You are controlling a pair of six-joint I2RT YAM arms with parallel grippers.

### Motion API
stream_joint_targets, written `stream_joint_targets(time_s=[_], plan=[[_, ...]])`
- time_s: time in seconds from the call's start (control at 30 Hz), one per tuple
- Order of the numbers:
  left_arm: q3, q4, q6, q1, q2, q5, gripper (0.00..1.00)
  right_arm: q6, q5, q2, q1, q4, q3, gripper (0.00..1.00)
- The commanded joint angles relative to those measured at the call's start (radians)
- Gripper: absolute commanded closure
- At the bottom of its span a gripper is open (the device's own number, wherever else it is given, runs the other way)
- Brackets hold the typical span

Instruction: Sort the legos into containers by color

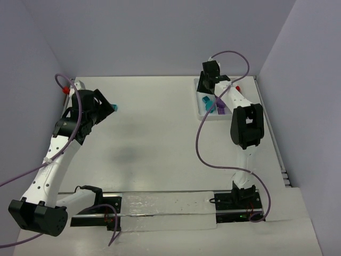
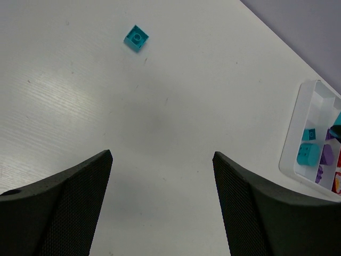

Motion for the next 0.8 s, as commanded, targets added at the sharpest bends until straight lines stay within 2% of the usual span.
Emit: stream_joint_targets(time_s=[0.0, 0.1, 0.27, 0.43, 0.57, 0.77], plan=[[0.050, -0.019, 0.040, 0.015, 0.028, -0.022, 0.16, -0.007, 0.072, 0.089, -0.011, -0.056, 0.137, 0.68], [0.052, -0.021, 0.036, 0.018, 0.043, -0.013, 0.16, -0.002, 0.084, 0.148, -0.017, -0.073, 0.208, 0.63], [0.060, -0.026, 0.024, 0.021, 0.084, -0.002, 0.16, -0.011, 0.102, 0.212, -0.014, -0.091, 0.317, 0.39], [0.046, -0.001, 0.007, 0.026, 0.142, -0.029, 0.14, -0.016, 0.076, 0.219, -0.014, -0.113, 0.395, 0.30], [0.054, 0.002, -0.016, 0.032, 0.210, -0.055, 0.14, -0.042, 0.054, 0.125, 0.002, -0.072, 0.314, 0.29], [0.152, -0.005, -0.063, 0.085, 0.397, -0.064, 0.16, -0.054, 0.023, -0.199, 0.056, 0.066, -0.021, 0.29]])
